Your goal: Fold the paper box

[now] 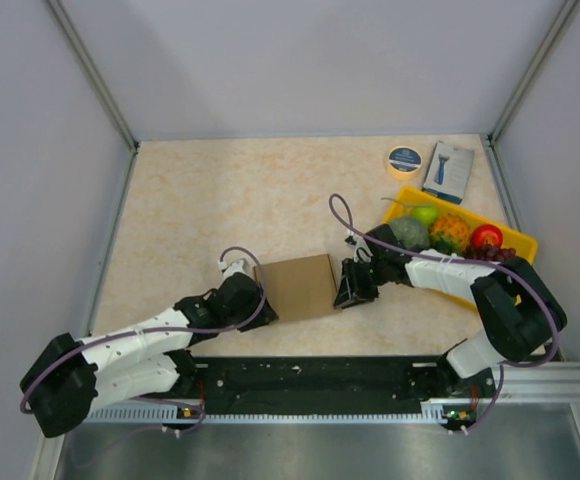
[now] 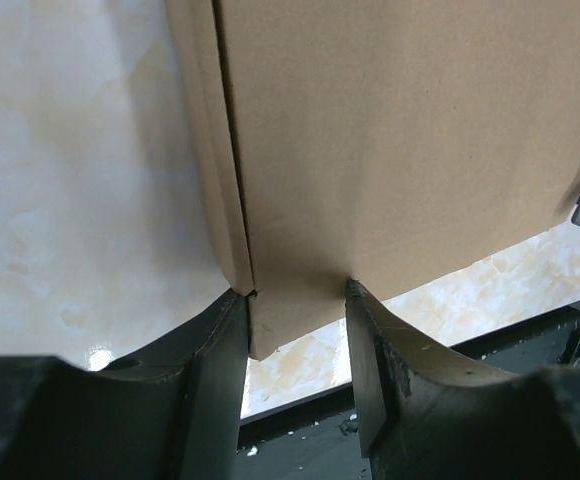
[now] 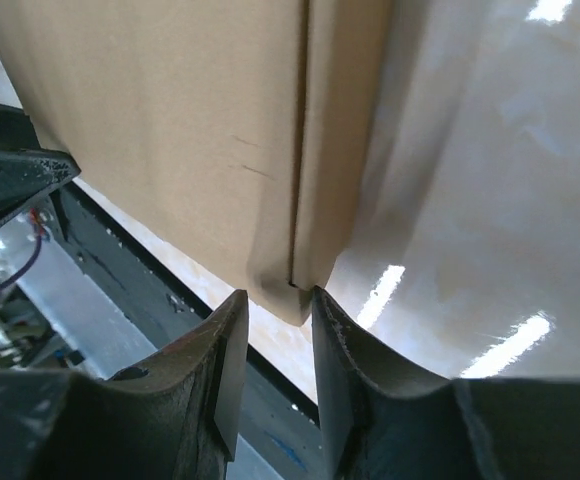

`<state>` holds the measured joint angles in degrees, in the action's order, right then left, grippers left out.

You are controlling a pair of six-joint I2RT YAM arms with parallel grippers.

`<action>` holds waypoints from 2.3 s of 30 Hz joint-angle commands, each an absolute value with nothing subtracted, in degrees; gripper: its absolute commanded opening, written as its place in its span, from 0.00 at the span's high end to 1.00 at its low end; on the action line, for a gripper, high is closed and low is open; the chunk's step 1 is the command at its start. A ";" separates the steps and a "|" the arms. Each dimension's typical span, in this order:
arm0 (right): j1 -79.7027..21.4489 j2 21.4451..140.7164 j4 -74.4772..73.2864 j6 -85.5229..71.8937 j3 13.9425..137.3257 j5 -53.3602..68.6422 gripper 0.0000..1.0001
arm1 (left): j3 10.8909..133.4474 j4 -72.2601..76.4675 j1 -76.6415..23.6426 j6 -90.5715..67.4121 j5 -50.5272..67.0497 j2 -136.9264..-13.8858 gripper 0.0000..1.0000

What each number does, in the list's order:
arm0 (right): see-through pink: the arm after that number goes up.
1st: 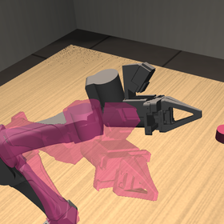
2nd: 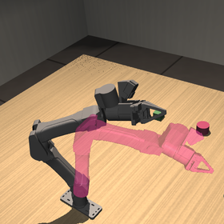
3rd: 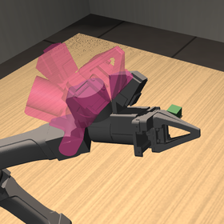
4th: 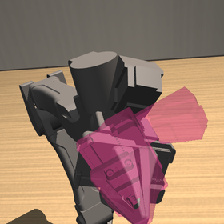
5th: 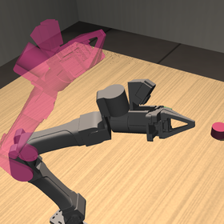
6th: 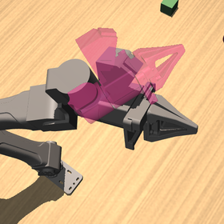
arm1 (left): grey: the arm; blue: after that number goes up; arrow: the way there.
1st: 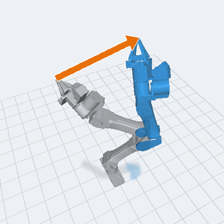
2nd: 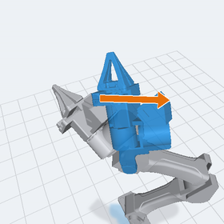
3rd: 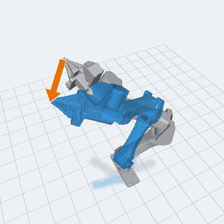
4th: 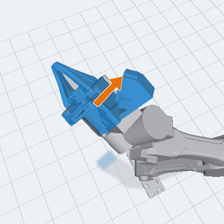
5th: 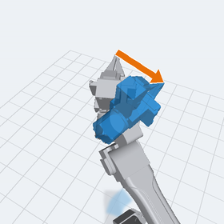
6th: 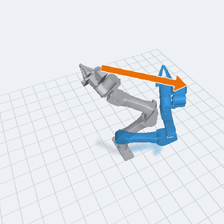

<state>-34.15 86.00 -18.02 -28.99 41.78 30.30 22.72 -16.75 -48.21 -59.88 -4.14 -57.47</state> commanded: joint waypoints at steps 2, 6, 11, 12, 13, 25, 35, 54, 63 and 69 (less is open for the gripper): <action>-30.32 84.90 -5.72 -34.89 36.75 39.62 0.69 | 18.99 -10.38 -47.90 -61.61 -4.66 -53.09 0.54; -30.15 85.25 -1.59 -35.24 35.07 41.83 0.68 | 14.69 -7.92 -47.73 -62.58 -6.15 -47.30 0.57; -29.45 85.17 4.56 -37.26 32.35 44.12 0.68 | 11.34 -5.98 -47.46 -63.10 -7.03 -41.67 0.58; -29.10 85.17 5.27 -37.61 31.91 44.21 0.68 | 10.38 -5.72 -47.55 -63.19 -7.29 -41.14 0.58; -28.83 85.17 6.06 -38.14 31.47 44.91 0.68 | 9.94 -5.10 -47.37 -63.45 -7.38 -40.70 0.59; -25.14 87.10 22.11 -44.46 24.62 50.70 0.72 | 2.47 2.02 -47.37 -62.76 -9.40 -32.79 0.75; -24.43 87.99 29.01 -47.03 21.36 48.79 1.00 | 0.26 3.34 -47.37 -62.23 -10.98 -28.13 1.00; -23.56 77.88 -1.83 -26.47 29.17 39.30 0.43 | 10.54 -21.87 -47.29 -59.26 -10.19 -23.91 0.17; -23.55 78.31 2.01 -23.90 32.43 37.62 0.34 | 15.12 -13.64 -45.27 -53.09 -11.87 -34.50 0.12; -23.64 82.44 6.41 -23.73 34.19 36.74 0.36 | 15.91 -6.60 -40.61 -50.63 -8.44 -43.93 0.21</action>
<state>-24.18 80.01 1.50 -25.50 30.94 37.85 13.96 -13.34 -42.70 -53.93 -10.31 -40.38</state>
